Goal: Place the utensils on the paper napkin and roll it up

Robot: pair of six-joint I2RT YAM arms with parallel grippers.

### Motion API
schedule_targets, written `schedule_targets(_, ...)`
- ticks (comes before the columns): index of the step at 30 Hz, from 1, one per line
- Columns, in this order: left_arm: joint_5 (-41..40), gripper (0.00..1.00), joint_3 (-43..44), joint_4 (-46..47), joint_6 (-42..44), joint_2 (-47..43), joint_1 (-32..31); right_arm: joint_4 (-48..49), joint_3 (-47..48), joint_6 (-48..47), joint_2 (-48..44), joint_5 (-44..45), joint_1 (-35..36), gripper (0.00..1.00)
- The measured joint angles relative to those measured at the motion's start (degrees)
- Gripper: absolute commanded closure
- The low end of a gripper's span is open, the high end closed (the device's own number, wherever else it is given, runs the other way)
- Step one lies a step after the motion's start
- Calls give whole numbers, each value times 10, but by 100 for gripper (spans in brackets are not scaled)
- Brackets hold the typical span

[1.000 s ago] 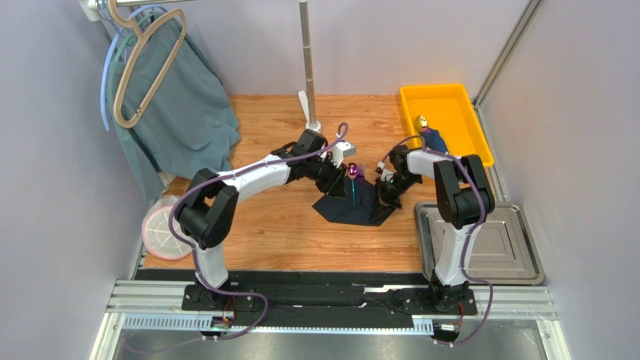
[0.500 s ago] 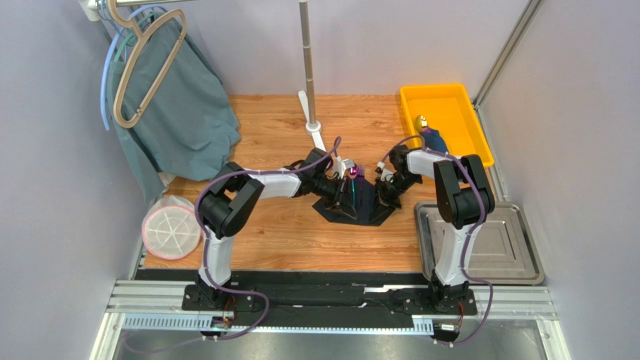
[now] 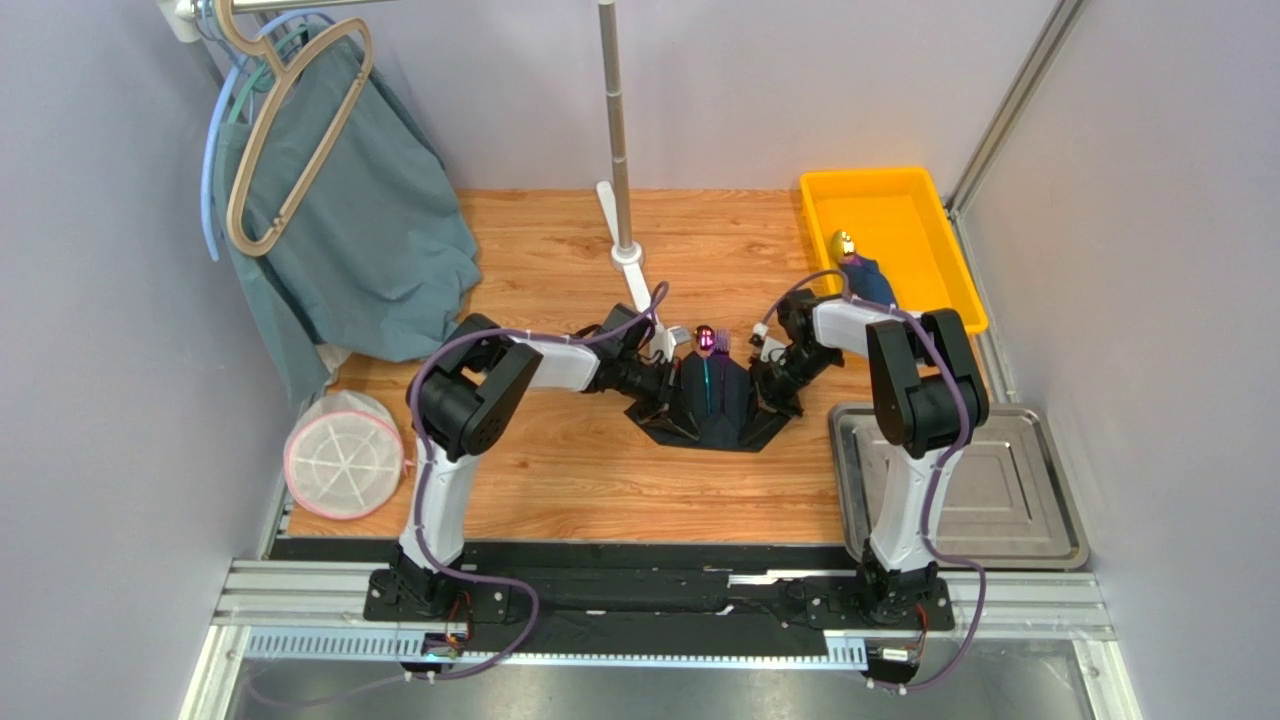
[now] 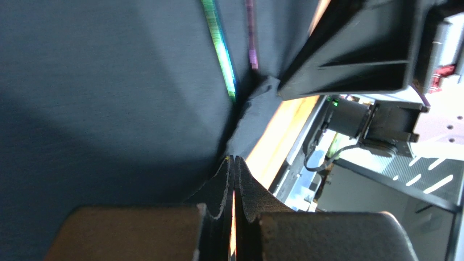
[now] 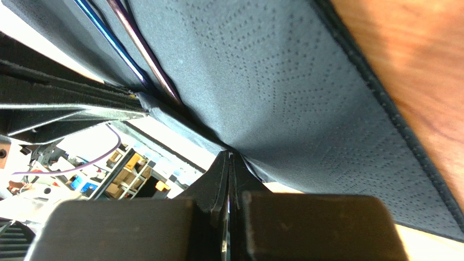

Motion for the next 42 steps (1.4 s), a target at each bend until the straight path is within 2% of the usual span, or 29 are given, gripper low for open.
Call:
schedule_targets(9,-3,100,0,-8,3,4,2,3,7,-11,-4,-2,1,100)
schedule_targets(21,-5,100,6,-21,7,4,2,32,-1,-9,-40,-61,25,100)
schedule_targets(42,-5,100,6,-22,8,4,6,44,-16,-22,-4,-44,22,100)
